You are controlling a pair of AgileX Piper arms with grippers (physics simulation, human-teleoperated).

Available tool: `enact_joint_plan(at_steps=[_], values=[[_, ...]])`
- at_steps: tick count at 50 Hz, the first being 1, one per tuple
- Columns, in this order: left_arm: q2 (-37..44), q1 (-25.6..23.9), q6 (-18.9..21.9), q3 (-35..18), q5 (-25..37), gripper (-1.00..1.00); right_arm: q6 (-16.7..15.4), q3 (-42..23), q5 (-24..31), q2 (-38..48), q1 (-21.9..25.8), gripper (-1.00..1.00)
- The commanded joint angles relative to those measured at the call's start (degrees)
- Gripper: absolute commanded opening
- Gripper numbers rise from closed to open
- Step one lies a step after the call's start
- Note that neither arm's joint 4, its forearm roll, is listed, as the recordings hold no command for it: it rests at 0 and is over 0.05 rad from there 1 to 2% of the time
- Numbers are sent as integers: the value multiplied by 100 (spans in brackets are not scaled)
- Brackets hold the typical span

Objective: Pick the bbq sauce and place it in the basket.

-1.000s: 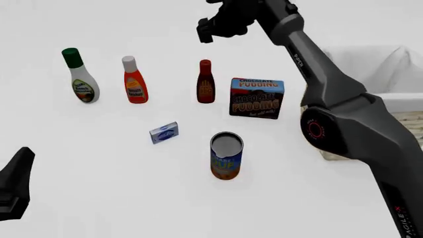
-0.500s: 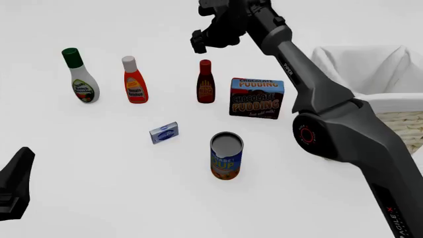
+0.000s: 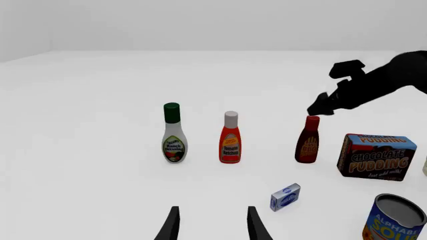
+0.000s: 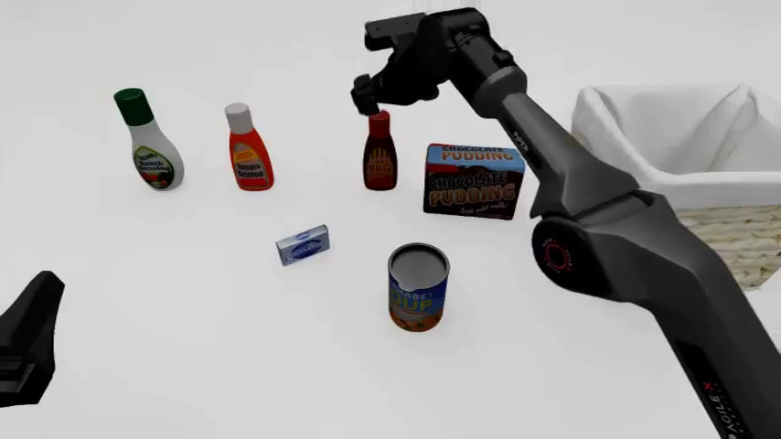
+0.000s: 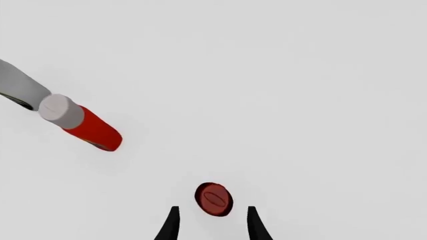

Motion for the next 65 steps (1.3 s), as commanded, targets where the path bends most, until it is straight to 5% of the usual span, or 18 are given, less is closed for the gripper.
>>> enact_joint_plan(at_steps=[1, 65], values=[[0, 0, 0, 0, 0, 100, 39, -1, -62, 116, 12, 100], [0, 0, 0, 0, 0, 100, -52, 4, -256, 524, 15, 100]])
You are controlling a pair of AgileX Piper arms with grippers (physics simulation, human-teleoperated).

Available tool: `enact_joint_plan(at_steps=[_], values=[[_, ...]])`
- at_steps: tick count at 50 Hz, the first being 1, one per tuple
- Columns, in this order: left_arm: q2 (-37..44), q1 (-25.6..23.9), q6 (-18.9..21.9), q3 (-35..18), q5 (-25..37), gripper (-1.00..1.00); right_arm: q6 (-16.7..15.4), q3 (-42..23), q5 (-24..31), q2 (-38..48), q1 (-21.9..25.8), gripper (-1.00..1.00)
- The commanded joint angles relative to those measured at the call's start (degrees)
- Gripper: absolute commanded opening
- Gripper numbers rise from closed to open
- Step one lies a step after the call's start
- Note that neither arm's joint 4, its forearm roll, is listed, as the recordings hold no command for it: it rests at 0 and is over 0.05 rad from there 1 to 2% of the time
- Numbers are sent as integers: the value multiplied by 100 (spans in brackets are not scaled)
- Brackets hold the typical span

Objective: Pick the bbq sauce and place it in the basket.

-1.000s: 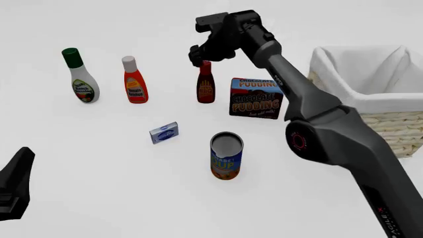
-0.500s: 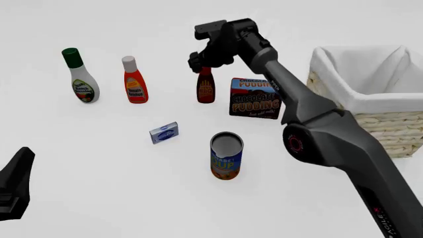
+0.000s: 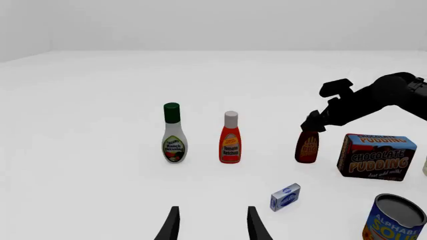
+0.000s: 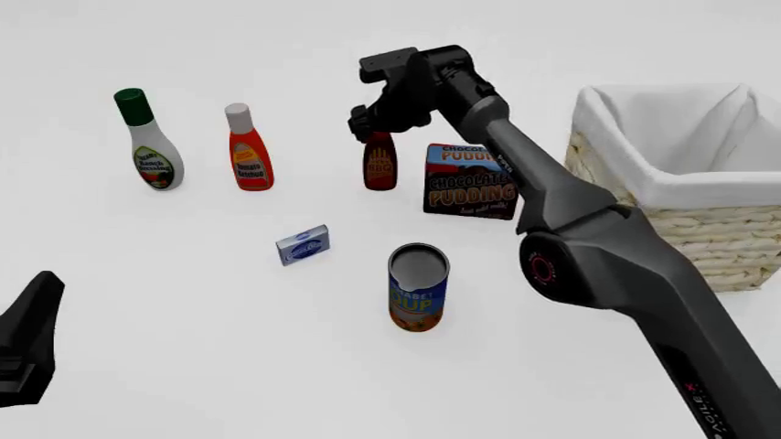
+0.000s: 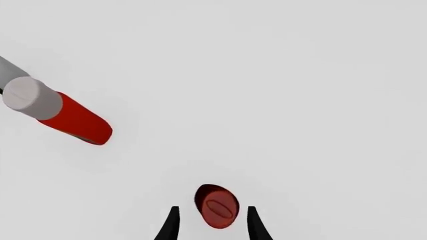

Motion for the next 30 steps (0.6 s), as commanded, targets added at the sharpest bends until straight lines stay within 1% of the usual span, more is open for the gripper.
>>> enact_joint_plan(at_steps=[1, 30], values=[[0, 0, 0, 0, 0, 100, -19, 0, -28, 44, -16, 100], [0, 0, 0, 0, 0, 100, -57, -1, -84, 146, -35, 100]])
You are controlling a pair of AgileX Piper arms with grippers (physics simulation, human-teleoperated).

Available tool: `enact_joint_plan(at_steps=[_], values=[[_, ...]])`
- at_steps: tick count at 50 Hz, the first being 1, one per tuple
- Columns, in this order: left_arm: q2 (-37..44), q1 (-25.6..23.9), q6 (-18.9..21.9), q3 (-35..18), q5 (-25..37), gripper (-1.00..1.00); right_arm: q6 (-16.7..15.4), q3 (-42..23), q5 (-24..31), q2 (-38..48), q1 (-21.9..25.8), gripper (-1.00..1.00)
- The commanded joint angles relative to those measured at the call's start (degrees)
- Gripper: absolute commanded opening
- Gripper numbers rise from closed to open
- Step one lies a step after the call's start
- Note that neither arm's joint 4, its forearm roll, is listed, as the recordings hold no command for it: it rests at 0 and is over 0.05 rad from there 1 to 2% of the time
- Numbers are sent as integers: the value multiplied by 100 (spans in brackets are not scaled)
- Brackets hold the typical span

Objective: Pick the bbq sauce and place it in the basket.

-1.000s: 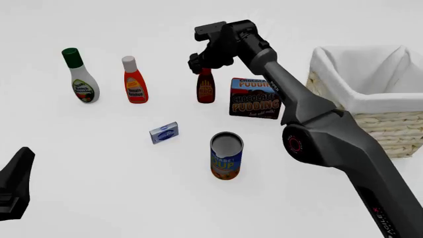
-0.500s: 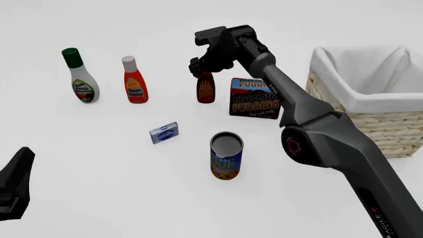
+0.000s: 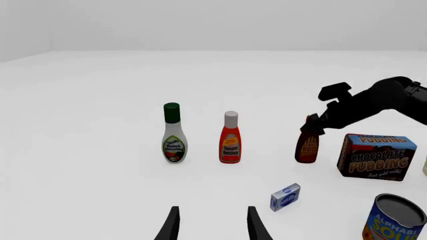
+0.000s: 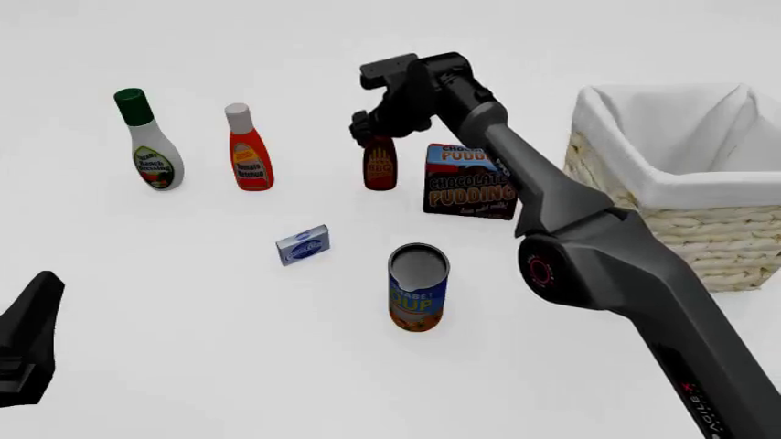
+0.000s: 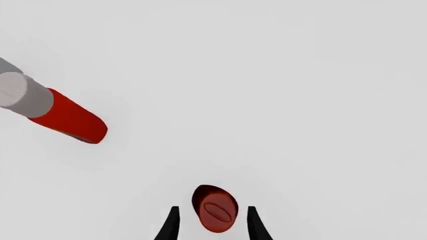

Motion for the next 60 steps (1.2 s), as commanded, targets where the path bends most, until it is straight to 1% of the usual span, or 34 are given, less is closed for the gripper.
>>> enact_joint_plan(at_steps=[1, 2, 31, 60], values=[[0, 0, 0, 0, 0, 100, -7, 0, -22, 42, -7, 100], [0, 0, 0, 0, 0, 100, -17, 0, -24, 43, -3, -100], [0, 0, 0, 0, 0, 100, -23, -1, -78, -24, -10, -100], [0, 0, 0, 0, 0, 100, -149, 1, 143, -431, 106, -100]])
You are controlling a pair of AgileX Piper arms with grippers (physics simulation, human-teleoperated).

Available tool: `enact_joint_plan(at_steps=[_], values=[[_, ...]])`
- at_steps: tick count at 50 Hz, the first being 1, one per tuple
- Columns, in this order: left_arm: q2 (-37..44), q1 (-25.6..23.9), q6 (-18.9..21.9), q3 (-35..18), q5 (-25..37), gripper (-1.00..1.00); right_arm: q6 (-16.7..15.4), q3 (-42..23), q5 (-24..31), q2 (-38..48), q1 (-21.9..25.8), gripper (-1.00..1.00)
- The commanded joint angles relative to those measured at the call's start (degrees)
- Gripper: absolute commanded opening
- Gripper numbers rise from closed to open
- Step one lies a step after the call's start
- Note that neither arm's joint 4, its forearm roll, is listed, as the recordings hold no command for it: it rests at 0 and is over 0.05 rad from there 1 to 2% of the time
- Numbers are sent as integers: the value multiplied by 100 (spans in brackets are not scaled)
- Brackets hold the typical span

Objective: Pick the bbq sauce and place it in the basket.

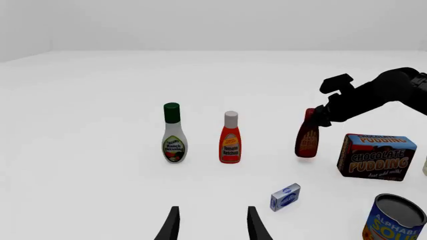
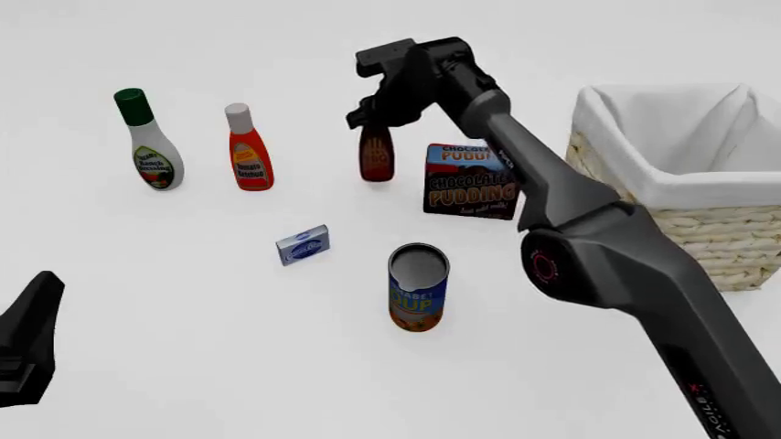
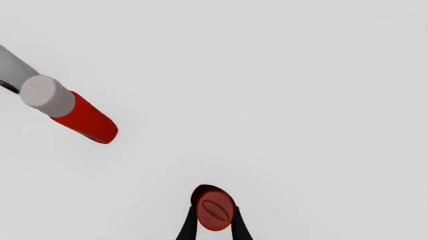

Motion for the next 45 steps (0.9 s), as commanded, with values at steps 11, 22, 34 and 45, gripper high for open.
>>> enact_joint_plan(at_steps=[11, 22, 34, 45], values=[[0, 0, 0, 0, 0, 100, -68, -29, 225, -435, 89, -100], [0, 0, 0, 0, 0, 100, -118, -36, 392, -688, 154, -100], [0, 0, 0, 0, 0, 100, -190, -36, 562, -986, 190, -100], [0, 0, 0, 0, 0, 100, -258, -32, 732, -1253, 212, -100]])
